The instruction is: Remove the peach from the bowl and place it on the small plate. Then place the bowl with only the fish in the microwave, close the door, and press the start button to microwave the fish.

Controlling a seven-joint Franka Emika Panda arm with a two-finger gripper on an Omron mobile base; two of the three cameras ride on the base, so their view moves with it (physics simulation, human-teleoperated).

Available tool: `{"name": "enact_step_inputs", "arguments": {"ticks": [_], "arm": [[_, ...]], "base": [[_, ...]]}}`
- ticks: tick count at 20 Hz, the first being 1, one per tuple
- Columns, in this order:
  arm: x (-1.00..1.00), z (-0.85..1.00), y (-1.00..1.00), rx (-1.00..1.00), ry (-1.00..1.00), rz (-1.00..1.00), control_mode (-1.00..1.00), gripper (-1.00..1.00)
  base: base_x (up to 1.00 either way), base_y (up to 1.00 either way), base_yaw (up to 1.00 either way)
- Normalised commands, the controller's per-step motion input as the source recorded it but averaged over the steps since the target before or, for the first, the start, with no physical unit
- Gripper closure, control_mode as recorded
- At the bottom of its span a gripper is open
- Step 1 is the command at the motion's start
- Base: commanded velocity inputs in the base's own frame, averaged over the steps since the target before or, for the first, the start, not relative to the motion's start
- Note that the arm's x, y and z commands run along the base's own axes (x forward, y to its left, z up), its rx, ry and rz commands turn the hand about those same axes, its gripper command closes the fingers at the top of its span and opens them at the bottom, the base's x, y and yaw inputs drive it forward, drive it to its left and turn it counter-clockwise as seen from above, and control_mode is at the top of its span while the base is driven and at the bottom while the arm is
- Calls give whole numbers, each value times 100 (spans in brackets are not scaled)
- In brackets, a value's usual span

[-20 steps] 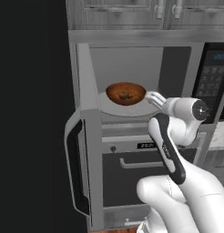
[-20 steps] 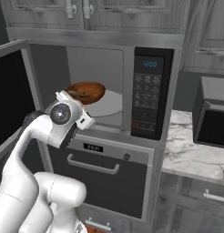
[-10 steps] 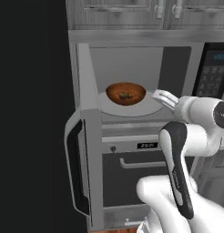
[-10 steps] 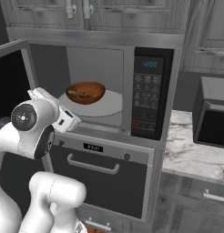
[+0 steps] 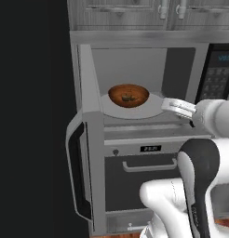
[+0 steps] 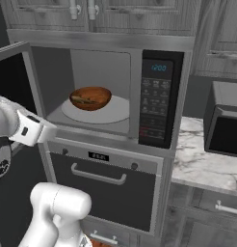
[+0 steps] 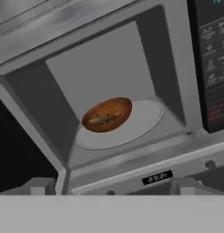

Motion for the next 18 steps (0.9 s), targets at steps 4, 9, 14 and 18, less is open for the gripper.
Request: {"name": "enact_step_inputs", "arguments": {"ticks": [4,9,14,18], "arm": [[-100,0,33,-33,-9,7,-100,-100],[-100,8,23,-37,-12,16,-100,-100],[-100,12,38,-42,-14,23,-100,-100],[-81,0,73,-45,-6,20,-100,-100]], "base": [[0,0,0],[0,0,0],[0,0,0],[0,0,0]]}}
